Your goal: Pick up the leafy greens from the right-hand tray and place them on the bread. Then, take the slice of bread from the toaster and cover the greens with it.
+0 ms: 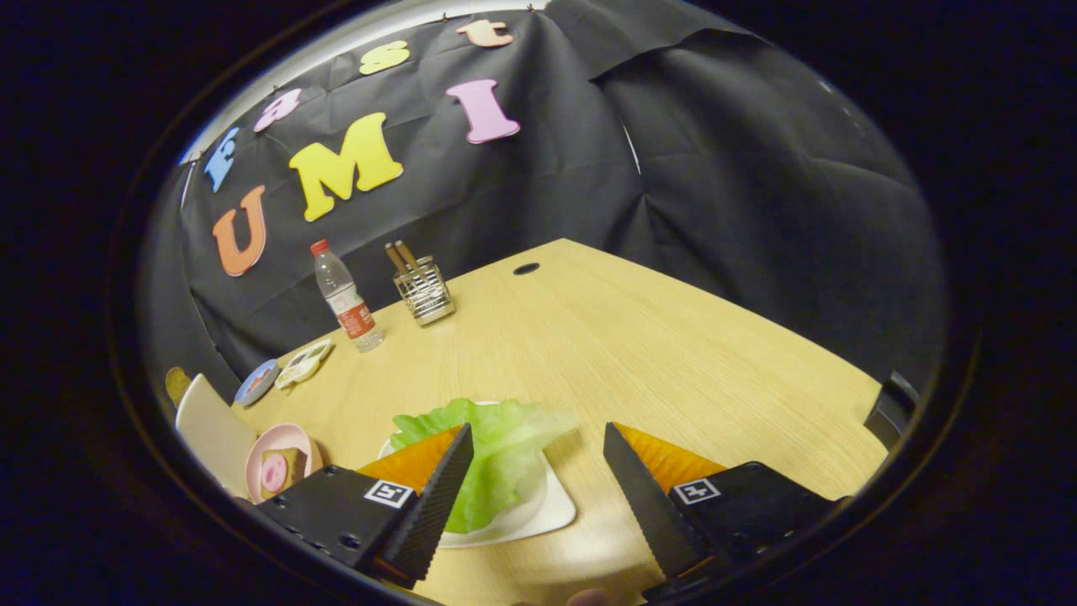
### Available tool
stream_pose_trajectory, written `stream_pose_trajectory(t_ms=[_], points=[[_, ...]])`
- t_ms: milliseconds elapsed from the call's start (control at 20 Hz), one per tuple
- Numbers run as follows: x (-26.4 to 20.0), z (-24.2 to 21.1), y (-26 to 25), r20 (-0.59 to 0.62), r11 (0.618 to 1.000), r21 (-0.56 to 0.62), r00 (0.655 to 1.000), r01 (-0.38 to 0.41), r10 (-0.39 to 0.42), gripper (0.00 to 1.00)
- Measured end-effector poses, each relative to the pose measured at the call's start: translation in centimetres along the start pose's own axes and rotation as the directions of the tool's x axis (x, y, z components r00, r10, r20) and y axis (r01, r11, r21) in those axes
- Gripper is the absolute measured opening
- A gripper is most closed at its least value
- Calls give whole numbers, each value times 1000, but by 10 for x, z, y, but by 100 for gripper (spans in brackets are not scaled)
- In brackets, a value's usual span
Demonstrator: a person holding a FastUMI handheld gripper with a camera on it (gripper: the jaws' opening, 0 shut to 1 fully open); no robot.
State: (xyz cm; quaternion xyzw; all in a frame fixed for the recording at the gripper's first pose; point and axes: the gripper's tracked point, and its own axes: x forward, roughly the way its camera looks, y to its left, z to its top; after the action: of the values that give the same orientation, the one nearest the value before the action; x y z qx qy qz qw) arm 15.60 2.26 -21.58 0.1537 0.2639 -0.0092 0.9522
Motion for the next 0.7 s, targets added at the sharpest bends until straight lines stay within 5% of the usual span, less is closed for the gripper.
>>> stream_pose_trajectory(t_ms=[450, 700], points=[[27, 6, 9, -38, 997, 72, 999, -28, 31, 92], [32, 8, 1, -52, 994, 105, 998, -12, 18, 55]])
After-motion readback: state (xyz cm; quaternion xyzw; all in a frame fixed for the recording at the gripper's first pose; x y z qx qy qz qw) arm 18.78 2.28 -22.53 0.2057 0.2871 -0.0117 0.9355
